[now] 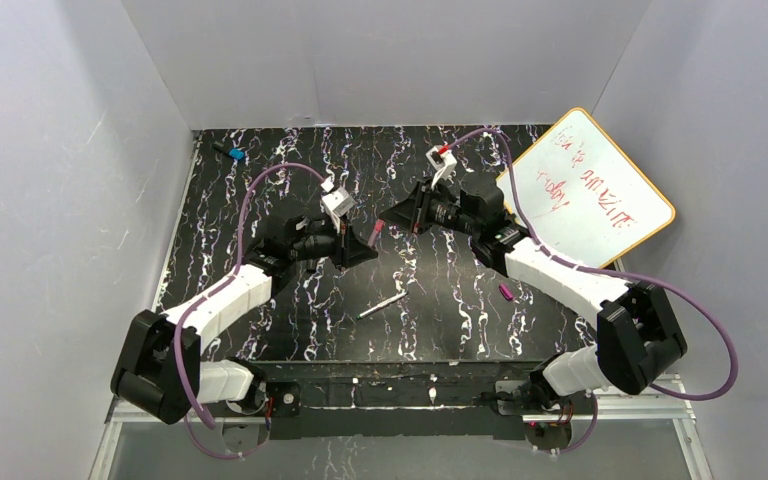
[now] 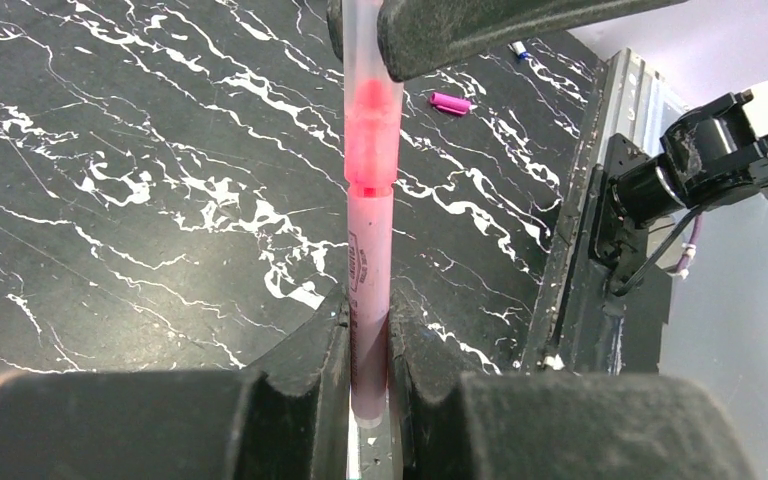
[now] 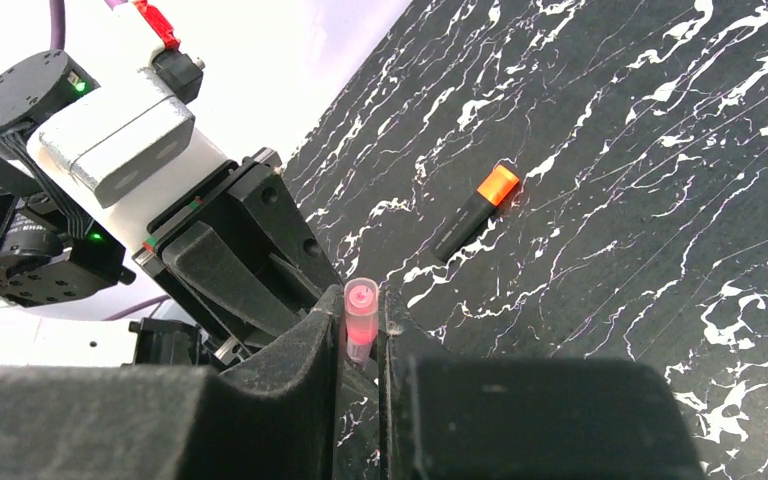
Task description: Insert the pens into the pen caps
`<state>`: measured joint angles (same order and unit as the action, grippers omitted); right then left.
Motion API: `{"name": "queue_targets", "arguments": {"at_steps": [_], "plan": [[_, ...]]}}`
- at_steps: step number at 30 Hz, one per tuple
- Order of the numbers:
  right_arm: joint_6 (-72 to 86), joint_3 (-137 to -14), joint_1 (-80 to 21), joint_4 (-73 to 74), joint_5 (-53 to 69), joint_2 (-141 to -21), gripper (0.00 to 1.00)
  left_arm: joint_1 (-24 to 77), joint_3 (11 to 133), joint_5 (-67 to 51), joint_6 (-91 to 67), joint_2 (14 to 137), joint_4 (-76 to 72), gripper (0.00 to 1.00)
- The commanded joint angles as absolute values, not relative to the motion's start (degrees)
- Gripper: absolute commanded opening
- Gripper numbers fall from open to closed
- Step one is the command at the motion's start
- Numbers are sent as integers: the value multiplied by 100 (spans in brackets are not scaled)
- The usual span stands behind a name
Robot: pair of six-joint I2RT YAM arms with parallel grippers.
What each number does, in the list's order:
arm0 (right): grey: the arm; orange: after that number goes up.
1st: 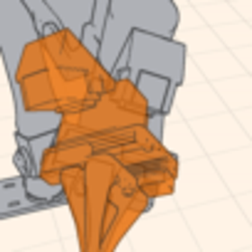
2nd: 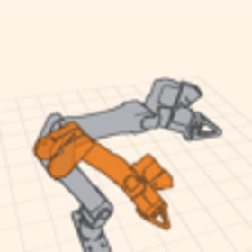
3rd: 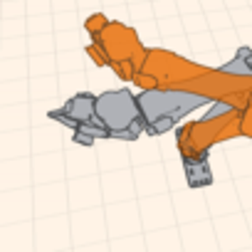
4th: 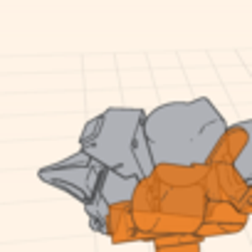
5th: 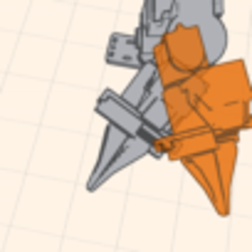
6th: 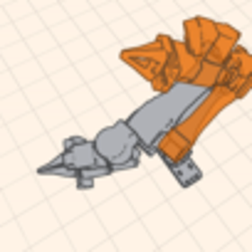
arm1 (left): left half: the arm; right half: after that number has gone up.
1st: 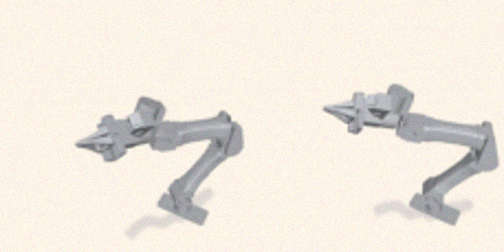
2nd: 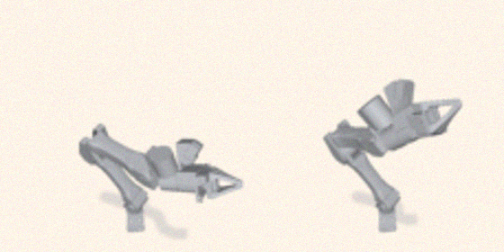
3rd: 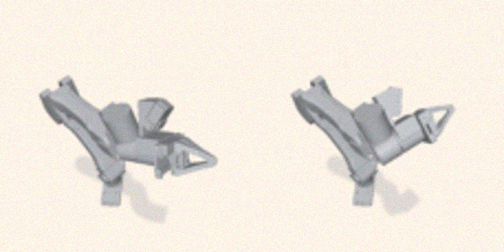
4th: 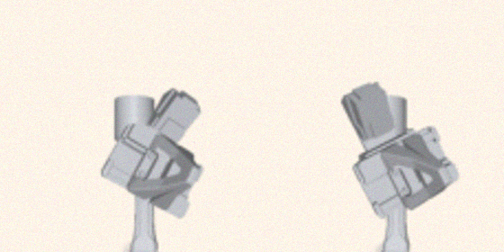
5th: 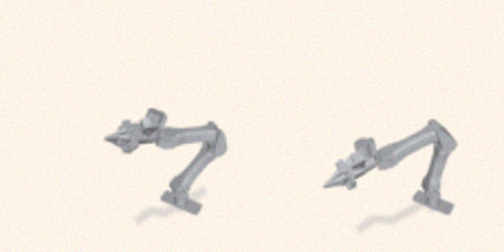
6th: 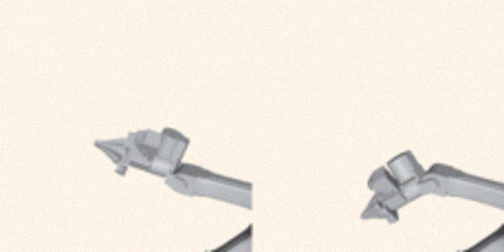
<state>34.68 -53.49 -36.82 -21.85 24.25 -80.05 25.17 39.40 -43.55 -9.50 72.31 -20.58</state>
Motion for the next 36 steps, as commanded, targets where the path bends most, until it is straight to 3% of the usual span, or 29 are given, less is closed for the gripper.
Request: {"name": "queue_targets", "arguments": {"at_steps": [1, 13, 21, 30, 34, 36], "plan": [[3472, -5467, -4037, -1969, 2928, -8172, 1, 2470, 4396, -4070, -578, 7157, -2204, 0], [3529, -5534, -4527, -1923, 3056, -8491, 1, 2470, 4450, -3438, -543, 6974, -2801, 0], [3389, -5529, -4637, -1588, 3248, -8551, 1, 2438, 4781, -2562, 429, 6785, -2242, 0], [3292, -5572, -4685, -1546, 3357, -8622, 1, 2373, 4722, -2545, 633, 6788, -2283, 0], [3211, -5826, -4671, -1541, 3090, -8604, 19, 2373, 4449, -2581, 685, 6646, -2117, 0], [3112, -6039, -4652, -1450, 2980, -8621, 34, 2373, 4252, -2585, 686, 6520, -2041, 0]]}}
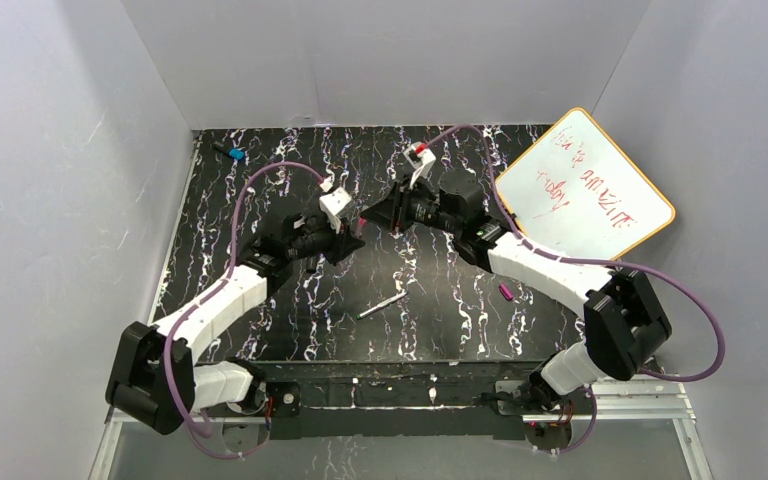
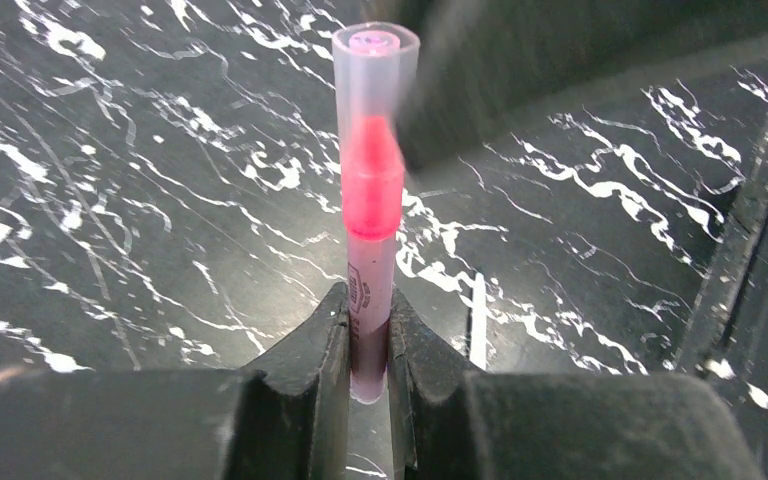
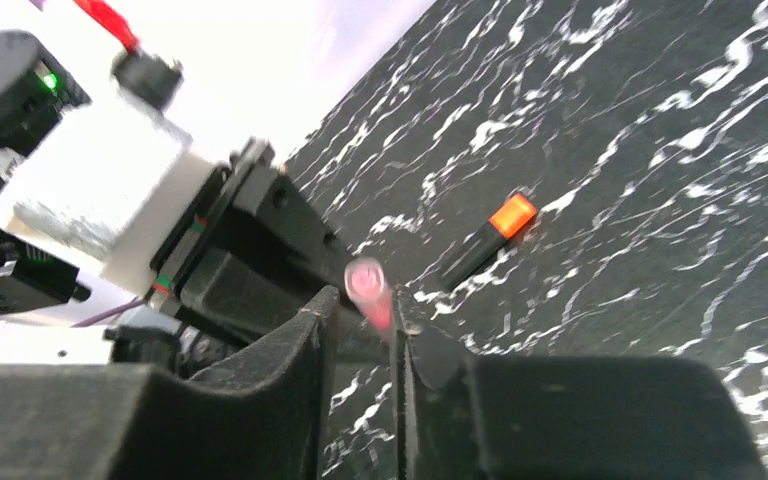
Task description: Insert the pens into the pen caps
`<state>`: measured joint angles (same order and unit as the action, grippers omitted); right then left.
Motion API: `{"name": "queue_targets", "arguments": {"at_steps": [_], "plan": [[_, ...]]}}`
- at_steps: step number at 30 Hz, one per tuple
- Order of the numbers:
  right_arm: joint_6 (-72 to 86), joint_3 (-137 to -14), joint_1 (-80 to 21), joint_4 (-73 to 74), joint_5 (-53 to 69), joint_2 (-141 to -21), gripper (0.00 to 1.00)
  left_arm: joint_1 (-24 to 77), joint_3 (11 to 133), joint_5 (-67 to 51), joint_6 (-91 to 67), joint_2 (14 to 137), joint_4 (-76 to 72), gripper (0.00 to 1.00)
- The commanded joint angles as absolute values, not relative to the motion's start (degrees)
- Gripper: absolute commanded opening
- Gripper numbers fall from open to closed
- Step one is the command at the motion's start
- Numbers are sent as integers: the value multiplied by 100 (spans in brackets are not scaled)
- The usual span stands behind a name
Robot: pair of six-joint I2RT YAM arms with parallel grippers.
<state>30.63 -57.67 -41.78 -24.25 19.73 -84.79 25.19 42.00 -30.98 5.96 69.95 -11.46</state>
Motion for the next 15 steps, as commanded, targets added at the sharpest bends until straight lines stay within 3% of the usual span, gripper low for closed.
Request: {"name": "queue_targets", "arguments": {"at_steps": [1, 4, 8, 15], "plan": [[3069, -6132, -4633, -1435, 2947, -8627, 40, 2373, 4135, -2578, 686, 6438, -2016, 0], [2986, -6293, -4547, -1482, 2895, -8608, 58, 2381, 3901, -2604, 692, 6245, -1879, 0], [3062, -6127, -4291, -1960, 2843, -8466, 69, 2391, 3824, -2736, 797, 6128, -1570, 0], [3437, -5672, -3808, -2935, 2264, -8127, 71, 2391, 3743, -3586, 421, 6417, -1784, 0]]}}
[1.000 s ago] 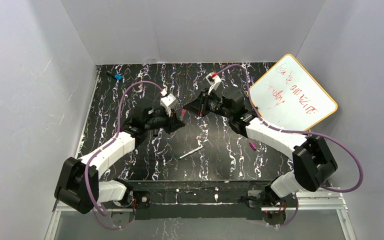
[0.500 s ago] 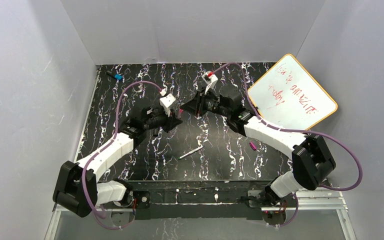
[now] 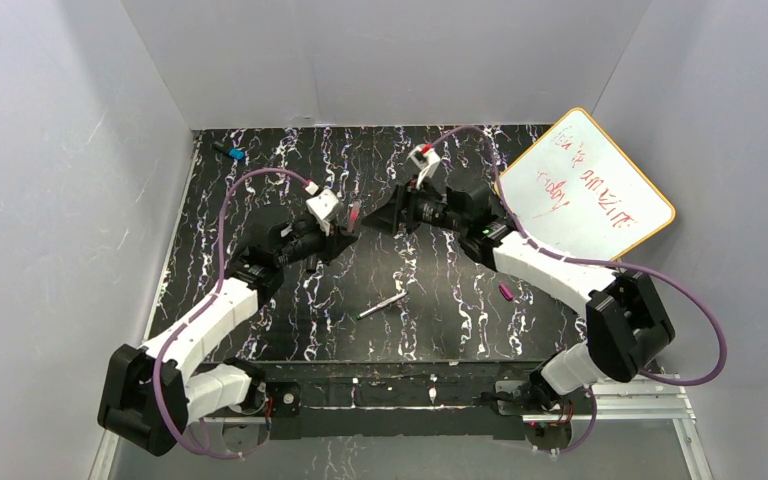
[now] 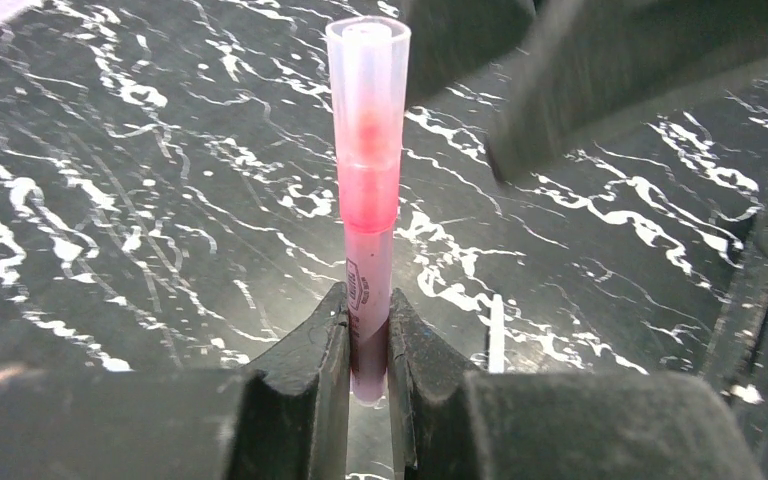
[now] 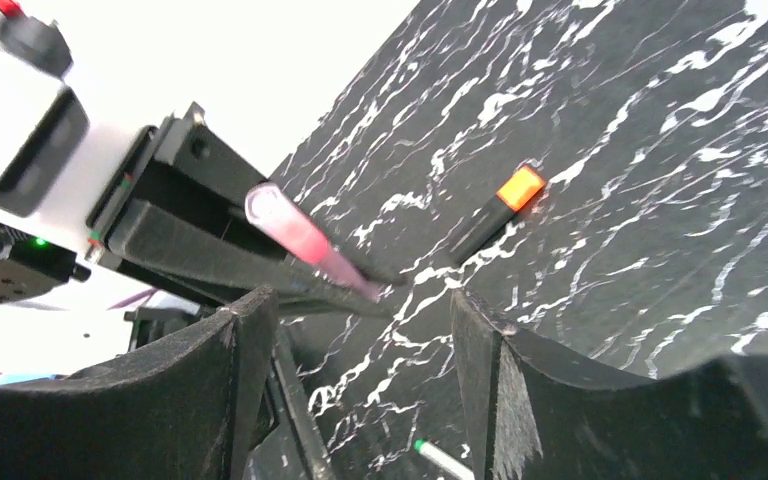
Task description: Insert the pens into the pen caps
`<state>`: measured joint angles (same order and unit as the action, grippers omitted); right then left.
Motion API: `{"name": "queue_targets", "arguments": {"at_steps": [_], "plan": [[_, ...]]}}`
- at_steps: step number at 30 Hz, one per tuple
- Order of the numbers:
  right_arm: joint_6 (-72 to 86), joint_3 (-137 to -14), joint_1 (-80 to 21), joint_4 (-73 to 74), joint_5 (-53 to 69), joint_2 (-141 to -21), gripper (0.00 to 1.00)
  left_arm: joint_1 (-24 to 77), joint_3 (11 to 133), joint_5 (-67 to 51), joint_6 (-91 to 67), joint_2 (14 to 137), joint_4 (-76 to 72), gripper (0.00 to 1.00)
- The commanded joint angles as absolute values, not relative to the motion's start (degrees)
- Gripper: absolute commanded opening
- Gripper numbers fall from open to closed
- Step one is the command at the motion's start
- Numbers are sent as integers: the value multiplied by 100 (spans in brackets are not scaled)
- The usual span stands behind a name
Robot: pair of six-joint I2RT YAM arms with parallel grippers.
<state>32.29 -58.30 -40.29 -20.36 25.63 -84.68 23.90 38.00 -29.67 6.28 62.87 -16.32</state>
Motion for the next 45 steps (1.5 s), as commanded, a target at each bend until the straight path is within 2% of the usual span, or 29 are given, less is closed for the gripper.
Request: {"name": "queue_targets", "arguments": {"at_steps": [1, 8, 17, 25, 29, 36, 41, 45], "plan": [[3517, -5661, -3730, -3135, 2421, -8159, 70, 2391, 3751, -3740, 349, 6495, -1851, 0], [3730, -6141, -3649, -3979, 3759, -8685, 68, 2391, 3775, -4423, -128, 6855, -2249, 0], [3757, -6266, -3651, -3928, 4029, -8862, 61, 2373, 3673, -4765, -774, 6892, -2993, 0], [3841, -6179, -3665, -4017, 4051, -8876, 47, 2329, 3665, -4971, -1088, 6987, -3316, 0], [3857, -6213, -3665, -4017, 4078, -8924, 36, 2314, 3672, -4966, -1081, 6991, -3306, 0], [3893, -6204, -3664, -4026, 4080, -8965, 3, 2269, 3715, -5021, -1139, 7044, -3349, 0], [3878, -6136, -3669, -3963, 4058, -8988, 1, 2086, 3858, -5165, -1702, 7127, -3963, 0], [3769, -6083, -3715, -3816, 4049, -8974, 1, 1987, 4258, -5295, -1626, 7319, -3851, 0]]}}
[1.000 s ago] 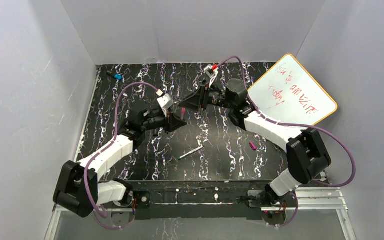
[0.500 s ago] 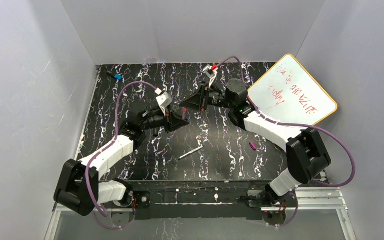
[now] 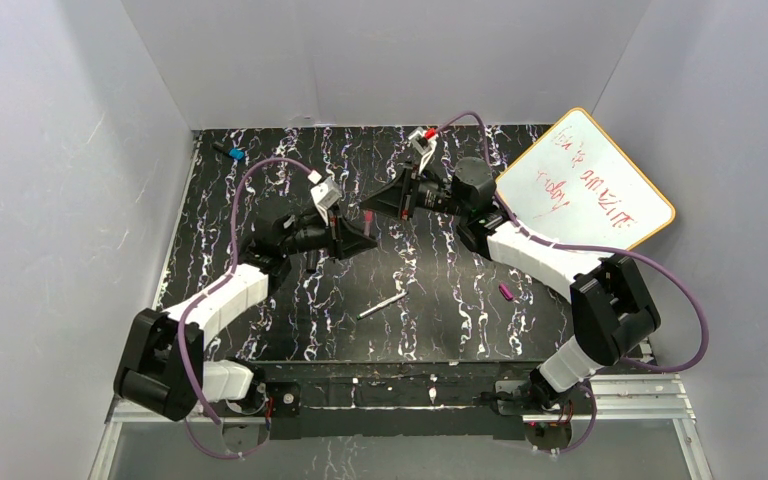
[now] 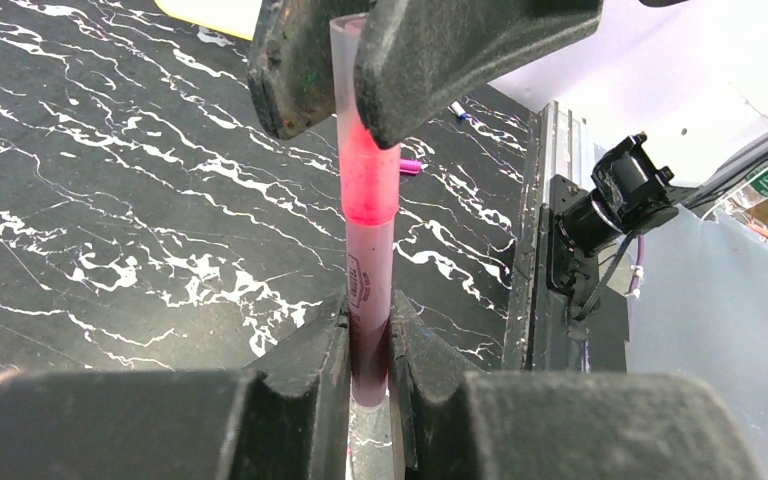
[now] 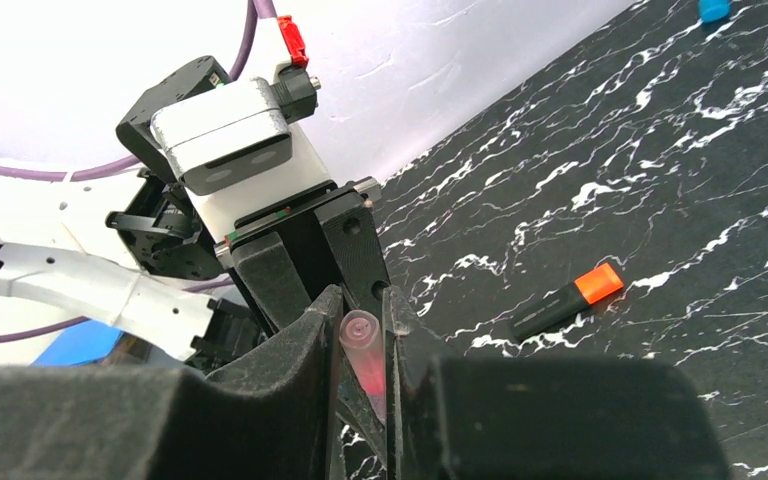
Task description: Insert the pens into the pen caps
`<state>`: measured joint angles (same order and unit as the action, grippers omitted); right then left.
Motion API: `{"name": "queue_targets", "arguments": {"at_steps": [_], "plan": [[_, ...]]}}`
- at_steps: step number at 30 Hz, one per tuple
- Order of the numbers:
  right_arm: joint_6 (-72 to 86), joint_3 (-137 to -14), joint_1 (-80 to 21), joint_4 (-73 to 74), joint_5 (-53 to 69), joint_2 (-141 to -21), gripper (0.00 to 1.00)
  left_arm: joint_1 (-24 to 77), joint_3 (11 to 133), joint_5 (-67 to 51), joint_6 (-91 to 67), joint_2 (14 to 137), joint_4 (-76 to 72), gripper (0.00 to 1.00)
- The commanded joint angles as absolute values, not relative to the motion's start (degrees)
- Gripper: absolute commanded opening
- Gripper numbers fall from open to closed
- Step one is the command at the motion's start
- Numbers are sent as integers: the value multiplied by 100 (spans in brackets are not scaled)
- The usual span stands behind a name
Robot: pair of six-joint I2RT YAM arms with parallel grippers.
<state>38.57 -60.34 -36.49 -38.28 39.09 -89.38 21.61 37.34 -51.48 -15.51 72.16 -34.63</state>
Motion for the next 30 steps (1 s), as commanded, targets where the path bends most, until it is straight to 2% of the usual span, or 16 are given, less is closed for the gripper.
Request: {"name": "queue_targets", "arguments": {"at_steps": [1, 11, 30], "plan": [[3724, -6075, -3737, -3747, 4036, -8966, 1, 1961, 4367, -5342, -1607, 7372, -3819, 0], [3709, -5548, -4036, -3605, 4023, -8965, 1, 1763, 5678, -5396, -534, 7652, -2612, 0], [3712, -4622, -4893, -3506, 3916, -9326, 1, 1435, 6564, -5185, -308, 7769, -2826, 0]]}}
